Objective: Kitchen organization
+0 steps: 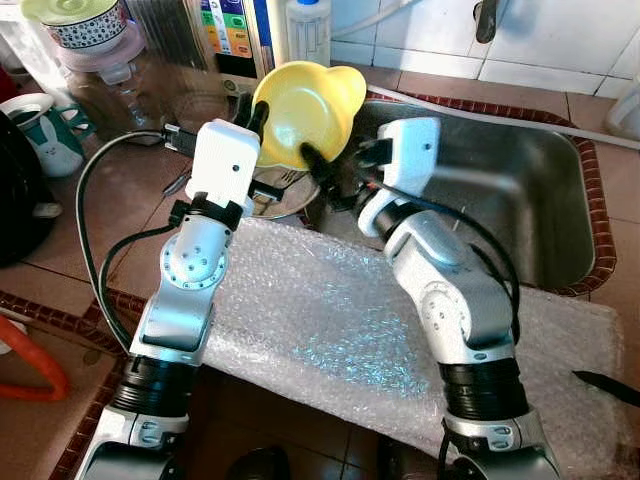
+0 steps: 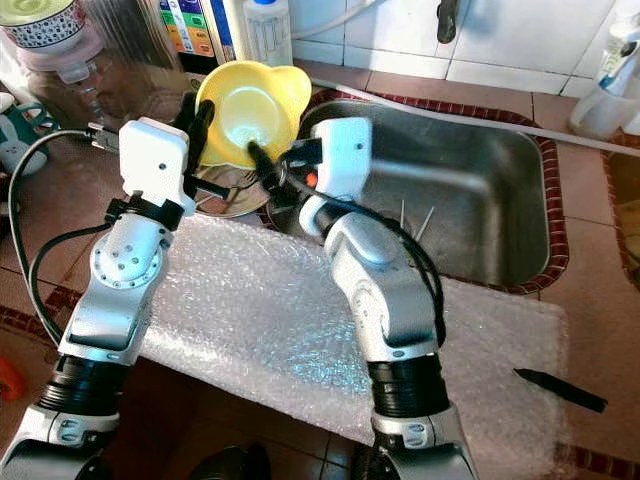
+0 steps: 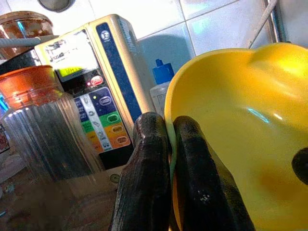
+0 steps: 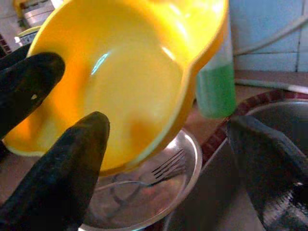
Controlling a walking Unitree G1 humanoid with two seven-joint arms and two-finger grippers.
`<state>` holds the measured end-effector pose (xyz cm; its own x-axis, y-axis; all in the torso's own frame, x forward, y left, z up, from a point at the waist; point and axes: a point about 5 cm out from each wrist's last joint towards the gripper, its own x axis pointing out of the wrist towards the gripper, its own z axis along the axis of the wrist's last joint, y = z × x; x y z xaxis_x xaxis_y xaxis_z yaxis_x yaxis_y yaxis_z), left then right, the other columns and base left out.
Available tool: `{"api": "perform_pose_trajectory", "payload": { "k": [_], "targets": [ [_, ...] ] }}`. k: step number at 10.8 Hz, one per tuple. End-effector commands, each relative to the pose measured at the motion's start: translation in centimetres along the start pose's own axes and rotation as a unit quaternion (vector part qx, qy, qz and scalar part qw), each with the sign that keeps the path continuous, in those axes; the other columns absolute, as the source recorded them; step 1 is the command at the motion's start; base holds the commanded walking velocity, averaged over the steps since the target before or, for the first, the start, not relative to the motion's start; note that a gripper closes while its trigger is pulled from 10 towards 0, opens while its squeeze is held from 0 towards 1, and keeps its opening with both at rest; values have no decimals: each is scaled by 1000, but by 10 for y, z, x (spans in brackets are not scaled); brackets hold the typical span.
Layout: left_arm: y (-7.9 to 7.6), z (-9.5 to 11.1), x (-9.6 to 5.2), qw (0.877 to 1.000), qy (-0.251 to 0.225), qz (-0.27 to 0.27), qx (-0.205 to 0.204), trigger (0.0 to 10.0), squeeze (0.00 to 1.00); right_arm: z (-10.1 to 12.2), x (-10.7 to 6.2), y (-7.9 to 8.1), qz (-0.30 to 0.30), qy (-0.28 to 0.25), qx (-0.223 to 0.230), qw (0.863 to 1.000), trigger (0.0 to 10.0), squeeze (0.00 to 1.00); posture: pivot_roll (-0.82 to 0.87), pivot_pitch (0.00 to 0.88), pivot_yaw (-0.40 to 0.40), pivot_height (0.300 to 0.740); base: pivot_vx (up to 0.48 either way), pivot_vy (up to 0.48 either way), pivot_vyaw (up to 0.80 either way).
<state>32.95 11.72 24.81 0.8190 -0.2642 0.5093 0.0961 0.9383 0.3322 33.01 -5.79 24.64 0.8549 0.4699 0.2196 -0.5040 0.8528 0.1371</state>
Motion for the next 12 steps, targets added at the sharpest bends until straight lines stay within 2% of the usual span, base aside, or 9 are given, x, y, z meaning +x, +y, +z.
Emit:
{"api": "perform_pose_trajectory", "payload": {
  "k": [1, 2, 3, 4, 5, 7, 9, 10, 12],
  "targets": [
    [0, 11, 2, 999, -34, -3, -4, 4196, 0, -4, 0, -6, -22, 9, 4, 1000, 0, 0, -86, 206, 91, 740, 0, 0, 0],
    [-1, 14, 0, 999, -43, -10, -18, 3725, 0, -3, 4, -6, -16, 6, 5, 1000, 2196, 0, -77, 202, 87, 740, 0, 0, 0],
    [-2, 15, 0, 999, -45, -13, -23, 3451, 0, -3, 6, -6, -16, 7, 6, 1000, 2078, 0, -73, 202, 86, 740, 0, 0, 0],
    [-2, 16, -1, 999, -47, -15, -23, 3176, 0, -3, 9, -7, -14, 7, 9, 1000, 1255, 0, -69, 200, 84, 740, 0, 0, 0],
    [-4, 17, -3, 998, -53, -23, -32, 2235, 0, -2, 15, -6, -8, 9, 22, 1000, 1294, 0, -68, 200, 82, 740, 0, 0, 0],
    [-8, 20, -3, 997, -61, -34, -41, 1020, 0, 0, 24, 0, 6, 12, 35, 999, 7020, 0, -65, 200, 80, 740, 0, 0, 0],
    [-8, 22, -3, 996, -64, -35, -45, 431, 0, -2, 31, 2, 1, 29, 84, 996, 1294, 0, -64, 202, 79, 740, 0, 0, 0],
    [-8, 22, -3, 996, -65, -35, -46, 0, 0, -3, 33, 3, 0, 37, 102, 994, 0, 0, -64, 203, 80, 740, 0, 0, 0],
    [-8, 21, -3, 996, -62, -37, -42, 627, 0, 0, 40, 6, -4, 39, 112, 993, 0, 0, -63, 203, 81, 740, 0, 0, 0]
  ]
}}
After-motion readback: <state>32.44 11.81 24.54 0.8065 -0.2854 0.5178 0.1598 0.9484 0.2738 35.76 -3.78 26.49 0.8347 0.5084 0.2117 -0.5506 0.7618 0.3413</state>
